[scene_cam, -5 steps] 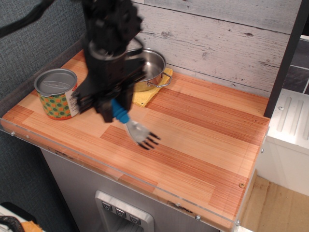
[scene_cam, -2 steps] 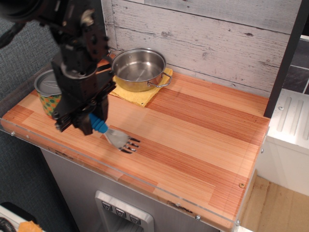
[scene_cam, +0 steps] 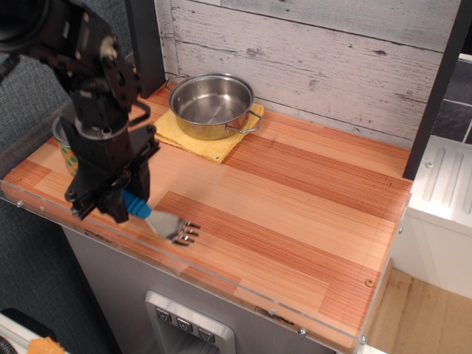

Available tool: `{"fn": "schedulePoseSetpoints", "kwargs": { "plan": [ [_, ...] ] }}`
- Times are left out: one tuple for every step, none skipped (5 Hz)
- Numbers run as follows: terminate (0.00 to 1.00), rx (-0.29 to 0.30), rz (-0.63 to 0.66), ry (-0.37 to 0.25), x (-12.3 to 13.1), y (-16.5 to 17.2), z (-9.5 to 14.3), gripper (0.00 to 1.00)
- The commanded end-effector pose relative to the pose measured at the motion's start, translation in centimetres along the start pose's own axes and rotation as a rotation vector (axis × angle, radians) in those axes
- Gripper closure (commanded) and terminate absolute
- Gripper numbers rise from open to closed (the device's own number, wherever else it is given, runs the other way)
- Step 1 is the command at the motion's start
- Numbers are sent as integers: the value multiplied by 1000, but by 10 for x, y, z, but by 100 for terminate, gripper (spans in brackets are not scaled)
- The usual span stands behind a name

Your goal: Put the blue fork h1orizontally along the edge of the counter in front of the can.

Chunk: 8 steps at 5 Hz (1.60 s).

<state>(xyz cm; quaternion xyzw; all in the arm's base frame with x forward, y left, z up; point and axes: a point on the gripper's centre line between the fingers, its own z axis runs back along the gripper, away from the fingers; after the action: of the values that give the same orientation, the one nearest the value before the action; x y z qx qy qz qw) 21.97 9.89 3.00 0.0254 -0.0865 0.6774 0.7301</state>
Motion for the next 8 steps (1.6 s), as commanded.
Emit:
{"fn": "schedulePoseSetpoints", "kwargs": {
  "plan": [
    [0, 22, 92, 1, 14, 0, -5, 0],
    [0, 25, 83, -10, 17, -1, -7, 0],
    [0, 2, 63, -14, 18, -2, -6, 0],
    [0, -8, -4, -18, 18, -8, 2, 0],
    [0, -17, -76, -19, 20, -17, 28, 0],
    [0, -72, -179, 45, 22, -30, 56, 0],
    [0, -55, -383, 29, 20, -49, 82, 0],
    [0, -161, -615, 112, 20, -68, 98, 0]
  ]
}}
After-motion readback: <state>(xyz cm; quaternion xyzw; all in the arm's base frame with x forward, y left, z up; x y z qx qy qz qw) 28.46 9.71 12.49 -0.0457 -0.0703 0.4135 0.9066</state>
